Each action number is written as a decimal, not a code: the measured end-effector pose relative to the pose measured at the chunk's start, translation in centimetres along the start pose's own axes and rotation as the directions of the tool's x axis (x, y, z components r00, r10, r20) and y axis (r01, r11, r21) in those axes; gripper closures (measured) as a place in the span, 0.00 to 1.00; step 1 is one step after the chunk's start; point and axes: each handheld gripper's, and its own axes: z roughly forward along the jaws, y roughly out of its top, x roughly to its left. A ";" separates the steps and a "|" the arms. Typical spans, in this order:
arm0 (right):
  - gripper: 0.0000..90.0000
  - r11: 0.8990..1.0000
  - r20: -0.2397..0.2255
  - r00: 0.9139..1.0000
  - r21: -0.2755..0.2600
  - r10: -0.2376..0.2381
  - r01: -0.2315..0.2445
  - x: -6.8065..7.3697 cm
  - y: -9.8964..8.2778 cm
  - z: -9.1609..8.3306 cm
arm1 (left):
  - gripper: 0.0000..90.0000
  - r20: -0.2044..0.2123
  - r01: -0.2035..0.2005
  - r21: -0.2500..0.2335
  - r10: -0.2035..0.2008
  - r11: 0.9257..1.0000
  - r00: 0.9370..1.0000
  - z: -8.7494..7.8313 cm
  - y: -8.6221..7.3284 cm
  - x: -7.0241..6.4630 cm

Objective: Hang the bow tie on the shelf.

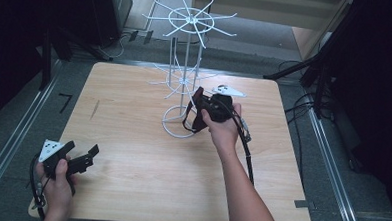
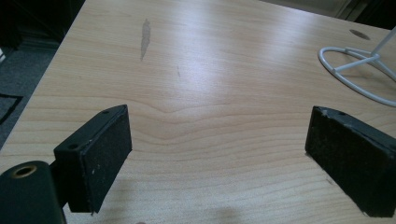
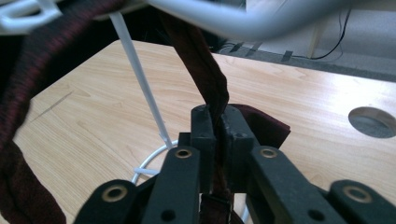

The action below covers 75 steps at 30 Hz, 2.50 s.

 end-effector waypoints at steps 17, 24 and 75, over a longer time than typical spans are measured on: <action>0.26 1.000 0.013 1.000 -0.009 0.007 -0.007 -0.8 -0.4 -2.1 | 0.09 -0.001 -0.003 -0.002 0.003 1.000 1.000 0.0 0.0 0.0; 0.13 0.999 0.054 0.997 0.025 -0.049 0.047 -0.7 -1.4 -3.6 | 0.09 0.000 -0.001 -0.002 0.001 1.000 1.000 0.0 0.0 0.0; 0.02 0.998 0.166 0.985 0.022 0.056 -0.060 -8.1 -10.8 -13.2 | 0.09 -0.002 -0.009 -0.003 0.009 1.000 1.000 -0.1 0.0 -0.1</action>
